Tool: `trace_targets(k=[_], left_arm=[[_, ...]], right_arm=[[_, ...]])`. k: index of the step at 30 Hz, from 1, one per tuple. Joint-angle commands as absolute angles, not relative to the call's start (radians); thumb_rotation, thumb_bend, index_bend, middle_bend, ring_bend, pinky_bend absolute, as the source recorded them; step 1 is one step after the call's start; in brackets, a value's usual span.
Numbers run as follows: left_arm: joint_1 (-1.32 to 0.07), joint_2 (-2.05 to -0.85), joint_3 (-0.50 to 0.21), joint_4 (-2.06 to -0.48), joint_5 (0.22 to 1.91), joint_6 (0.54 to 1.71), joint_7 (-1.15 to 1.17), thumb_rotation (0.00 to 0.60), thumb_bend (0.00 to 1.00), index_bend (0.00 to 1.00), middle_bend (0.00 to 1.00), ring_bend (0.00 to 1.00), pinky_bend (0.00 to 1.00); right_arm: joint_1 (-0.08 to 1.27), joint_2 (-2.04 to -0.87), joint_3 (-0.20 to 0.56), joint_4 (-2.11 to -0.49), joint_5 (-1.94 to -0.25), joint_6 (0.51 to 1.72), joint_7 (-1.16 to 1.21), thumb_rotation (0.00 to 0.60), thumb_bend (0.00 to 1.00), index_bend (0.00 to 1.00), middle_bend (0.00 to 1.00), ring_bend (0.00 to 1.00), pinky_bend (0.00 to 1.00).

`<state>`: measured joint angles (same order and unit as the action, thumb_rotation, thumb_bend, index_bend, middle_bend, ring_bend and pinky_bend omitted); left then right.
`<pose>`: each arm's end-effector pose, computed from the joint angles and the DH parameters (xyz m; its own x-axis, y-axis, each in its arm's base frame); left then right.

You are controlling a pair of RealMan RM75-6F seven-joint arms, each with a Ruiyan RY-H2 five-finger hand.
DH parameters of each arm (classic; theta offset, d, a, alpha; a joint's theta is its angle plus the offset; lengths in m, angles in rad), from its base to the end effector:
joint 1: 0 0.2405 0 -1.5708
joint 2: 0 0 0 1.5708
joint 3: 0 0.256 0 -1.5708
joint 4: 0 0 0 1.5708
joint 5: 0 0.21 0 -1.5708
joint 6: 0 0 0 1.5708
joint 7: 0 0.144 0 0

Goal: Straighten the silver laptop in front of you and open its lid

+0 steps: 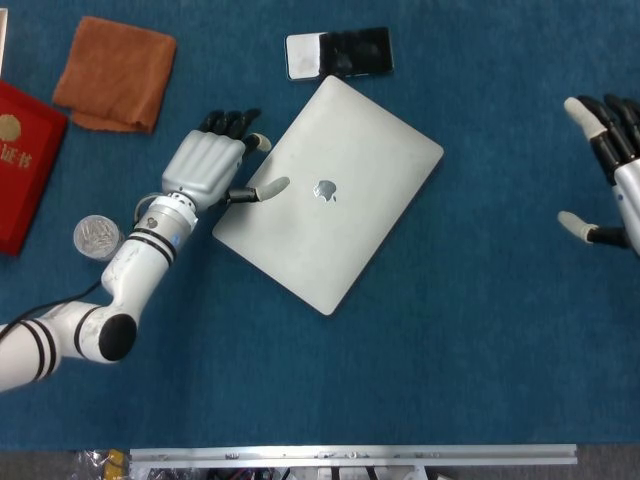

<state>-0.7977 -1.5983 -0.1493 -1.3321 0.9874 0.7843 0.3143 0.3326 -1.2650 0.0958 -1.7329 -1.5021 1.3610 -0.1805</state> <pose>-0.1720 0.3582 -0.0440 0.4652 0.4152 0.7818 0.8784 -0.3258 -0.3497 -0.2150 -0.2464 0.0953 0.3292 -0.0157 0.9441 -0.9078 -0.2803 0.3119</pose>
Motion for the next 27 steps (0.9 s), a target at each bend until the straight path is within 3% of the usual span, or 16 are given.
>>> trace_targets(k=[1, 27], left_arm=[[-0.808, -1.618, -0.146, -1.306, 0.976, 0.781, 0.327, 0.0, 0.14, 0.24, 0.0, 0.0, 0.0], [-0.841, -1.703, -0.151, -1.183, 0.912, 0.757, 0.357, 0.0, 0.14, 0.24, 0.0, 0.0, 0.0]], right_arm=[[0.331, -1.263, 0.097, -1.733, -1.504, 1.363, -0.178, 0.6, 0.09, 0.0, 0.09, 0.0, 0.08], [0.316, -1.254, 0.107, -1.731, -1.505, 1.373, -0.158, 0.6, 0.09, 0.0, 0.09, 0.0, 0.08]])
